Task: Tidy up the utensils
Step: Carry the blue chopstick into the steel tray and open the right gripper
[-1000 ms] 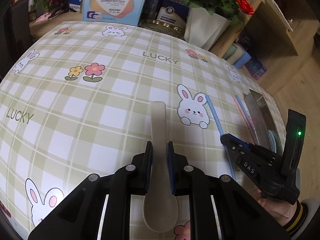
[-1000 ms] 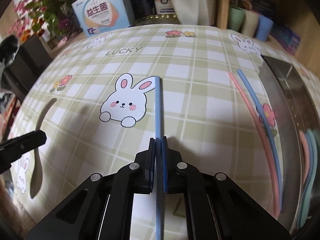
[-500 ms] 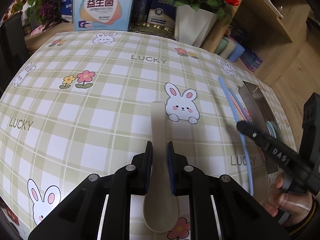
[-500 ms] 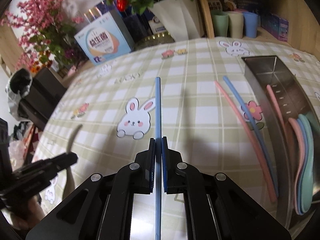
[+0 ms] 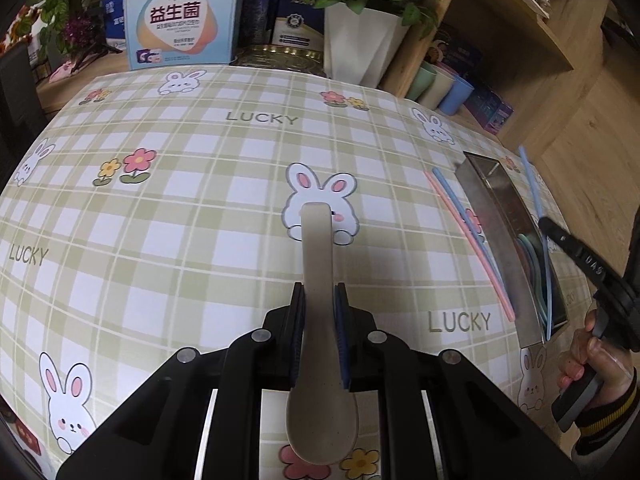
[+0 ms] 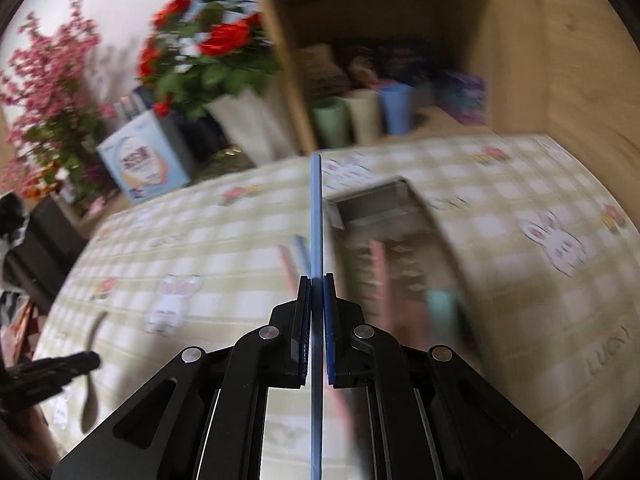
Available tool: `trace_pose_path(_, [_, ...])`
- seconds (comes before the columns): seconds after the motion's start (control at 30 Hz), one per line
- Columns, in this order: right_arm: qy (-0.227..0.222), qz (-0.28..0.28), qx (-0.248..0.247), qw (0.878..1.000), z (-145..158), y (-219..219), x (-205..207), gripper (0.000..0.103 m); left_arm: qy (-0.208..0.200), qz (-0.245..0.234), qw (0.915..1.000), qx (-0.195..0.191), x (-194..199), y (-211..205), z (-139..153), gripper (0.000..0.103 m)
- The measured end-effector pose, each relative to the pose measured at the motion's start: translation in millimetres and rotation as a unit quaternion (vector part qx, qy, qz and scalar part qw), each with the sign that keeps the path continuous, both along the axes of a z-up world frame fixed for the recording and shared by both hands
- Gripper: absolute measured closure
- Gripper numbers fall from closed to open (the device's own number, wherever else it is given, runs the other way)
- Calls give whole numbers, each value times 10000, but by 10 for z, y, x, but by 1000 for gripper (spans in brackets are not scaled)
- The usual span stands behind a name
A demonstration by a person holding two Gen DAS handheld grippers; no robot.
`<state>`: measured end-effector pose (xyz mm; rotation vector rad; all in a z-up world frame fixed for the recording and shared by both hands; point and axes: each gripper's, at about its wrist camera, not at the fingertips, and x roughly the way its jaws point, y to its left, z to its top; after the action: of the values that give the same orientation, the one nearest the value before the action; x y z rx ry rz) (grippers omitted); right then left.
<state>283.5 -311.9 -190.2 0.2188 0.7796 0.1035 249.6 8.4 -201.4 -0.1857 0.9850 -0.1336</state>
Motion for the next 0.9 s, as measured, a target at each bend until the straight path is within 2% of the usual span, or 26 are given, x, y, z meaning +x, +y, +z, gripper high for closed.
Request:
trace_pose_path(0.13, [246, -77, 122, 9996, -123, -159, -3, 97, 77, -101, 9999, 108, 21, -107, -16, 89])
trace_pose_path(0.33, [484, 23, 216, 9986, -252, -170, 65, 97, 90, -110, 9997, 183, 3, -137, -14, 89])
trace_pose_path(0.73, [1116, 113, 24, 9937, -387, -119, 325, 97, 88, 5, 9999, 145, -8, -75, -2, 89])
trace_pose_path(0.9, [1219, -72, 296, 9921, -398, -186, 342, 97, 86, -33, 9999, 130, -10, -79, -2, 89])
